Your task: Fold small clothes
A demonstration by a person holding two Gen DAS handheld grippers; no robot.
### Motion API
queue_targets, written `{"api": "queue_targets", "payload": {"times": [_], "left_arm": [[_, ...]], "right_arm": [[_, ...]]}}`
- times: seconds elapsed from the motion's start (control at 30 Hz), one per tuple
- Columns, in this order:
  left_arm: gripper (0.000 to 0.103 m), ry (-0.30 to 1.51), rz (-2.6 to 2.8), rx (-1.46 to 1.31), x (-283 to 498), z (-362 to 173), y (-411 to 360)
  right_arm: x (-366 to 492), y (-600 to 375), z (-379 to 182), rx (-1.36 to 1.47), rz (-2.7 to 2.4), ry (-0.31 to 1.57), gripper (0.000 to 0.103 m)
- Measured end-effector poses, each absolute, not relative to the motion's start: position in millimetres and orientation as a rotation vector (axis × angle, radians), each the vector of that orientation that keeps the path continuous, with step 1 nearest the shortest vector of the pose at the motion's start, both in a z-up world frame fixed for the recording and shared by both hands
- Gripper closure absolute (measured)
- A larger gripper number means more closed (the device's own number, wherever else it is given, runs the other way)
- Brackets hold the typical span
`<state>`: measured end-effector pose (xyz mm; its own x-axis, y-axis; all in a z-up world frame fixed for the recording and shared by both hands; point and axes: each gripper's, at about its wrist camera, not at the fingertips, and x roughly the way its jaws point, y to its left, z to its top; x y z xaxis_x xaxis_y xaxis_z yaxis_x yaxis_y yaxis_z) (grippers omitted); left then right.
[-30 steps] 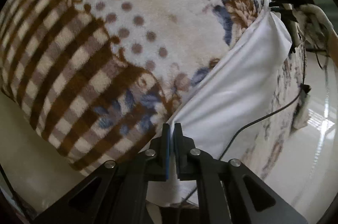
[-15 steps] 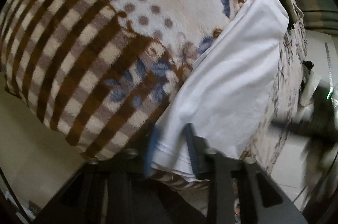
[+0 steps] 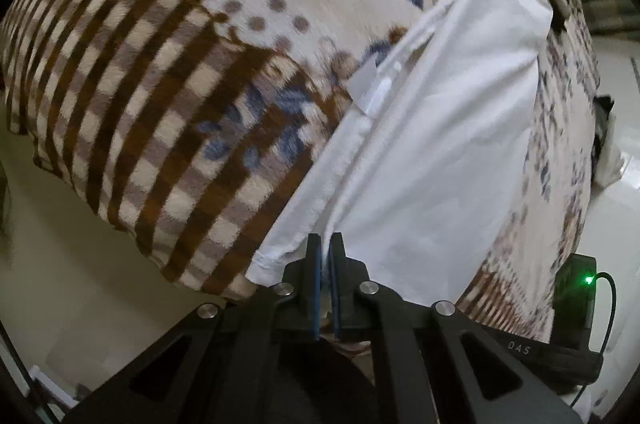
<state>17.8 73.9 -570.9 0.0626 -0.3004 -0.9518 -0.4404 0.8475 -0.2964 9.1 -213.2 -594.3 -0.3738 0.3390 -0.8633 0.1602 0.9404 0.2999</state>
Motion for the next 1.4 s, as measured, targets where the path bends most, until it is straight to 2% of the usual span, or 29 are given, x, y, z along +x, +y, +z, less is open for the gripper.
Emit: {"api": "queue_targets", "payload": {"times": [0.07,0.17,0.2,0.23,0.3,0.33,0.37,0.4,0.5,0.73,0.93,1.03,1.07,1.1,1.13,1.33,1.4], "left_arm": [[0.097,1.561,0.123,-0.554,24.5,-572.1,73.6],[0.096,1.577,0.108,-0.534,35.7,-551.6,76.9],[0.090,1.563,0.104,-0.524,40.1,-539.4,77.7],[0.087,1.546,0.098,-0.517,43.8,-529.1,78.7],[0.068,1.496,0.065,-0.531,57.5,-505.2,80.2],[0.061,1.469,0.049,-0.537,67.3,-495.0,80.4],[0.049,1.431,0.034,-0.545,82.6,-483.4,79.7],[0.046,1.403,0.017,-0.555,93.5,-477.4,79.2],[0.046,1.334,-0.061,-0.556,151.2,-470.4,70.8],[0.046,1.250,-0.161,-0.525,339.3,-499.3,43.5],[0.046,1.288,-0.210,-0.447,483.8,-550.7,20.4],[0.049,1.335,-0.250,-0.377,527.0,-579.6,6.7],[0.060,1.329,-0.263,-0.349,533.6,-583.6,4.7],[0.091,1.321,-0.275,-0.328,535.7,-584.4,3.8],[0.096,1.325,-0.301,-0.320,537.7,-585.8,3.8],[0.095,1.314,-0.333,-0.382,533.8,-592.0,35.6],[0.090,1.325,-0.357,-0.437,537.7,-587.8,42.0]], "right_arm": [[-7.3,-226.2,-601.7,0.349,0.187,2.013,0.103],[-12.2,-242.4,-596.7,0.440,0.211,2.016,0.100],[-9.6,-246.1,-590.7,0.454,0.223,1.999,0.090],[-7.0,-253.8,-579.2,0.472,0.231,1.970,0.070],[1.6,-268.8,-563.1,0.506,0.226,1.929,0.052],[7.8,-276.7,-551.8,0.537,0.230,1.895,0.049],[16.7,-284.2,-540.7,0.561,0.236,1.859,0.049],[27.2,-287.5,-531.9,0.571,0.238,1.835,0.047],[67.2,-303.7,-510.5,0.604,0.245,1.730,0.042],[218.1,-333.2,-488.0,0.699,0.161,1.538,0.042],[352.9,-359.2,-508.5,0.719,0.105,1.449,0.040],[400.6,-334.0,-520.2,0.734,0.103,1.440,0.040],[413.7,-329.5,-526.2,0.735,0.106,1.440,0.040],[427.8,-326.1,-530.7,0.734,0.109,1.438,0.040],[438.5,-322.8,-536.4,0.726,0.108,1.444,0.040],[479.3,-311.4,-565.6,0.680,0.072,1.468,0.040],[483.4,-304.9,-564.8,0.680,0.068,1.472,0.040]]}}
